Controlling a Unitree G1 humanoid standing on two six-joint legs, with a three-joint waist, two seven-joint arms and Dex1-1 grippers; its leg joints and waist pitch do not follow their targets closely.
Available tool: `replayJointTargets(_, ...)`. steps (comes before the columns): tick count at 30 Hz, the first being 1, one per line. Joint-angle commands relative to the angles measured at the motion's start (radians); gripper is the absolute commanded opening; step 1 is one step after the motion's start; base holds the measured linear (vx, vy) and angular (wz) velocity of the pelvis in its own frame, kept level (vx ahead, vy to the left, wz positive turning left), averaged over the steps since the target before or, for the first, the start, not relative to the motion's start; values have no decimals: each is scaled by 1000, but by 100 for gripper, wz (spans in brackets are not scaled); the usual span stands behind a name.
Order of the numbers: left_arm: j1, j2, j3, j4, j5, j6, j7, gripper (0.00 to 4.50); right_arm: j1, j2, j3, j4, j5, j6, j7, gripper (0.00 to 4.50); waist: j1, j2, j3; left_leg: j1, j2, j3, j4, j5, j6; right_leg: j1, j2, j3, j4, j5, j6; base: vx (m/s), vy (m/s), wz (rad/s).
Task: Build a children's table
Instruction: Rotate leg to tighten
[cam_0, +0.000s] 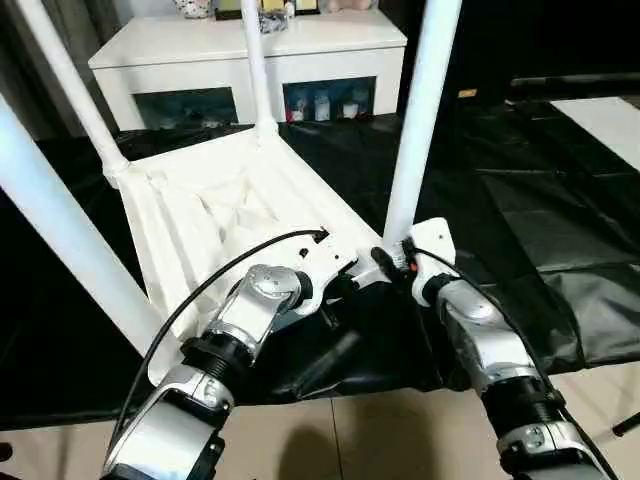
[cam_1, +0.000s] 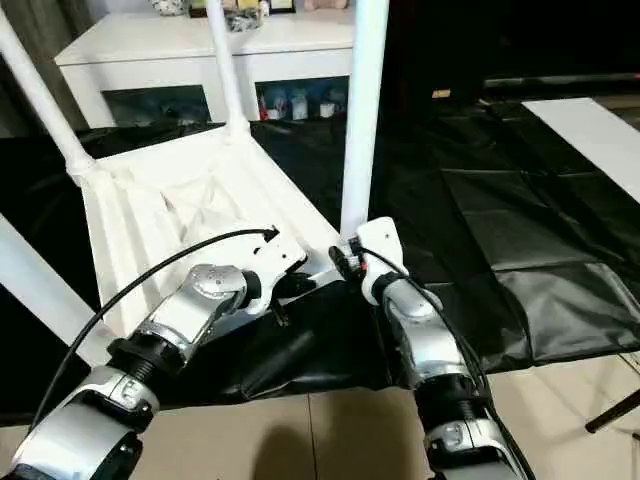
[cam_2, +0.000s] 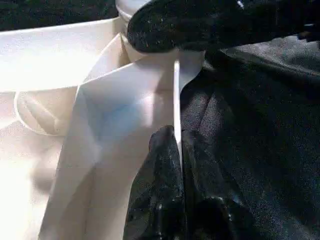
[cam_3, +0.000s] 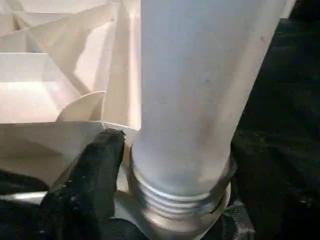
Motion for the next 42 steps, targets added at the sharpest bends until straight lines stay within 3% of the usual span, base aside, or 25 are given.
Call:
replayJointTargets(1,7,10,-21,0,23,-8,5,0,5,18,50,-44,38,-14,106,371,-4,-10,-50,23,44,-34,-96,-429,12,26,-46,21,-80,-313,-172,0,0,0)
replayJointTargets(4,42,62,-29,-51,-7,-74,-119,0,18,-83,69,-83,82,20,319,371,2,-12,-55,17,49,-32,-92,-387,39,35,-48,22,-73,-267,-186,0,0,0)
replayJointTargets(9,111,157,-52,-157,-85,-145,-353,0,59,-234,116,-128,96,-43,560,371,10,-14,-60,13,53,-25,-83,-300,70,36,-50,21,-63,-190,-227,0,0,0)
replayJointTargets(12,131,190,-58,-186,-102,-162,-415,0,66,-268,125,-135,100,-58,614,371,17,-10,-66,15,54,-19,-74,-213,103,36,-46,19,-48,-75,-265,0,0,0)
replayJointTargets(14,141,200,-53,-203,-118,-153,-441,0,67,-280,129,-137,101,-62,636,371,24,-9,-64,15,56,-17,-73,-193,114,35,-44,18,-45,-60,-276,0,0,0)
replayJointTargets(18,162,230,-48,-234,-138,-155,-486,0,62,-300,134,-135,103,-69,684,371,34,-8,-60,20,60,-18,-80,-243,87,32,-43,19,-49,-137,-264,0,0,0)
replayJointTargets(22,165,242,-48,-230,-134,-162,-489,0,59,-302,145,-128,110,-68,711,371,30,-10,-56,21,58,-19,-87,-300,54,31,-43,22,-55,-202,-245,0,0,0)
replayJointTargets(24,165,244,-47,-226,-131,-165,-488,0,58,-300,145,-125,116,-63,717,336,28,-11,-56,20,57,-20,-87,-304,45,31,-45,23,-57,-215,-237,0,0,0)
replayJointTargets(26,165,245,-44,-227,-130,-163,-491,0,57,-300,144,-122,120,-60,725,334,28,-12,-58,19,57,-19,-85,-289,49,32,-45,23,-55,-197,-238,0,0,0)
replayJointTargets(30,167,247,-43,-232,-129,-160,-492,0,56,-300,140,-118,121,-58,734,286,30,-12,-60,18,56,-18,-80,-246,69,34,-44,22,-50,-145,-252,0,0,0)
replayJointTargets(34,165,247,-48,-226,-122,-159,-479,0,55,-292,132,-112,121,-53,725,273,30,-11,-59,18,56,-18,-81,-251,70,34,-44,21,-52,-161,-251,0,0,0)
replayJointTargets(37,155,231,-56,-198,-86,-135,-418,0,37,-254,113,-68,92,-37,611,272,28,-11,-58,18,55,-19,-82,-259,62,32,-44,22,-54,-174,-249,0,0,0)
replayJointTargets(38,155,231,-56,-198,-86,-135,-418,0,37,-254,113,-68,92,-37,611,272,25,-12,-56,17,54,-19,-84,-277,53,32,-45,22,-56,-203,-243,0,0,0)
replayJointTargets(40,121,175,-39,-131,-61,-100,-297,0,21,-181,85,-24,57,16,425,272,19,-13,-53,20,51,-21,-86,-307,33,30,-45,22,-62,-262,-229,0,0,0)
replayJointTargets(42,96,136,-27,-95,-52,-76,-223,0,15,-130,63,-10,44,45,309,272,4,-16,-49,23,48,-25,-92,-361,-4,26,-45,22,-70,-354,-200,0,0,0)
